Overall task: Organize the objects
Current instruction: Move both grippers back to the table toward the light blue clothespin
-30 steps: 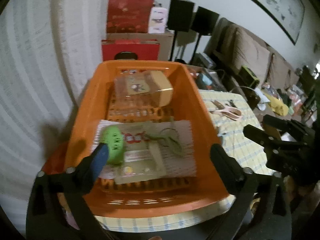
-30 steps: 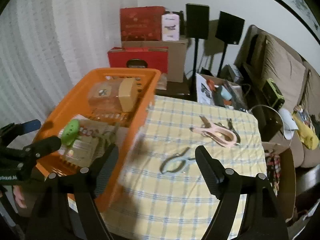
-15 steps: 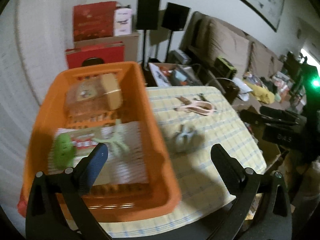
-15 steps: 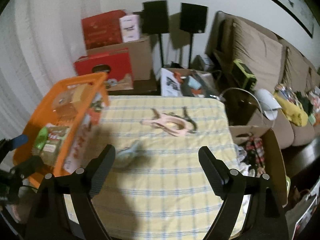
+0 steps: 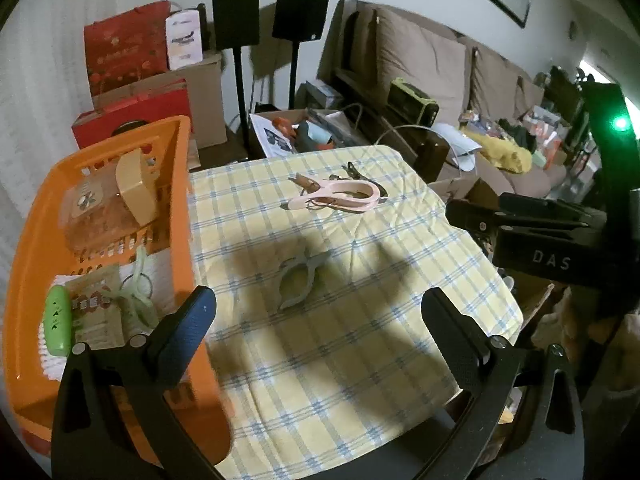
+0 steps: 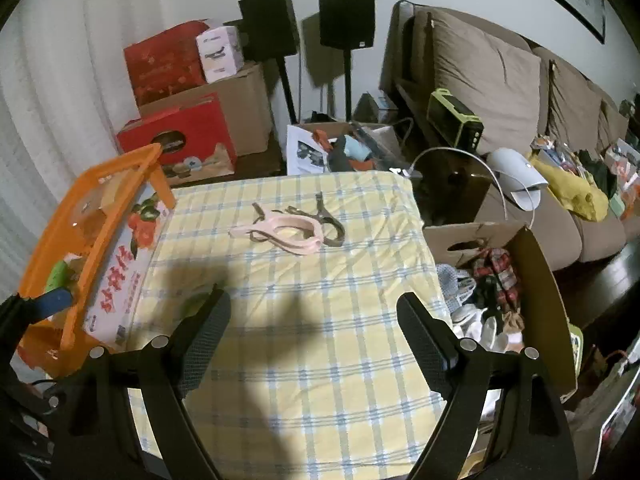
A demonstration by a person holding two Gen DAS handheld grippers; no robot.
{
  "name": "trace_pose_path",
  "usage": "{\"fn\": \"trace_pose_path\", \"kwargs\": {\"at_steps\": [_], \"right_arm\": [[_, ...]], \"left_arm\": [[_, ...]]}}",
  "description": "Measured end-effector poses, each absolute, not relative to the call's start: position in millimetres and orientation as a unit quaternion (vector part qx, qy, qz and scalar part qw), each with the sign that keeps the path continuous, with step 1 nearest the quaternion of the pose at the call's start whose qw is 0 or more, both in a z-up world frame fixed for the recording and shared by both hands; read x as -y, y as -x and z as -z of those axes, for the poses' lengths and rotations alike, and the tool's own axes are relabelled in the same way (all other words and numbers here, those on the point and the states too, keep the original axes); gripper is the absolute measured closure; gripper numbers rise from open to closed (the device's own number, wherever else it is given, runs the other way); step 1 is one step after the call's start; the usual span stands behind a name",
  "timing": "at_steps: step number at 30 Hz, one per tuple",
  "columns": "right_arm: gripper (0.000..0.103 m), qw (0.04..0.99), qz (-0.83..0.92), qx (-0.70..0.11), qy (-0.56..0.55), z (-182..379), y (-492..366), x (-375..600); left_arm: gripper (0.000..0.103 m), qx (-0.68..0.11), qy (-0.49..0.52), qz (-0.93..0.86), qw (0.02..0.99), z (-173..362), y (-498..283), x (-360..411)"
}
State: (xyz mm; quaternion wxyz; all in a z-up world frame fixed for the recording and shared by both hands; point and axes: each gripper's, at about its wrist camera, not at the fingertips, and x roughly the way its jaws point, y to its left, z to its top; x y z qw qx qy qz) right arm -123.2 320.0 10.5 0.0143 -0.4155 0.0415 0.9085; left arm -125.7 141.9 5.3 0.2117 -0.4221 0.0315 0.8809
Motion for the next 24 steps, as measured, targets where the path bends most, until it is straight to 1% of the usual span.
{"fn": "trace_pose_path", "kwargs": {"at_steps": [6, 9, 12, 14, 15, 17, 18, 19, 20, 21, 23, 24], "right_arm": [[0.017, 0.011, -0.907, -0.05, 0.417, -2, 129, -332], [0.02, 0.009, -0.904, -0.059, 0.423, 4, 132, -340], [0.026, 0.009, -0.901, -0.068, 0.429, 7, 136, -349], [0.035, 0.014, -0.901, -0.067, 0.429, 8, 140, -355], [0.037, 0.016, -0.9, -0.068, 0.43, 9, 142, -358], [0.047, 0.02, -0.898, -0.07, 0.435, 11, 146, -364], [0.048, 0.021, -0.896, -0.074, 0.438, 13, 149, -367], [0.052, 0.021, -0.894, -0.077, 0.441, 15, 152, -370], [0.057, 0.02, -0.892, -0.08, 0.444, 16, 155, -372], [0.059, 0.019, -0.89, -0.084, 0.447, 18, 160, -375], [0.066, 0.018, -0.886, -0.091, 0.454, 22, 169, -379], [0.067, 0.019, -0.884, -0.095, 0.457, 24, 174, -382]], "left_arm": [[0.0, -0.034, 0.422, -0.881, 0.212, 0, 131, -154], [0.0, -0.039, 0.416, -0.884, 0.212, 4, 133, -161], [0.001, -0.047, 0.417, -0.883, 0.211, 8, 141, -170], [0.002, -0.053, 0.42, -0.882, 0.208, 12, 146, -176], [0.005, -0.055, 0.421, -0.882, 0.207, 15, 147, -178], [0.006, -0.063, 0.427, -0.878, 0.206, 20, 151, -183], [0.007, -0.065, 0.43, -0.876, 0.206, 24, 153, -185], [0.009, -0.07, 0.433, -0.875, 0.205, 27, 156, -187], [0.016, -0.076, 0.437, -0.874, 0.201, 30, 160, -189], [0.023, -0.084, 0.444, -0.871, 0.194, 33, 165, -191], [0.03, -0.089, 0.461, -0.863, 0.187, 41, 174, -192], [0.033, -0.086, 0.469, -0.859, 0.186, 44, 178, -192]]}}
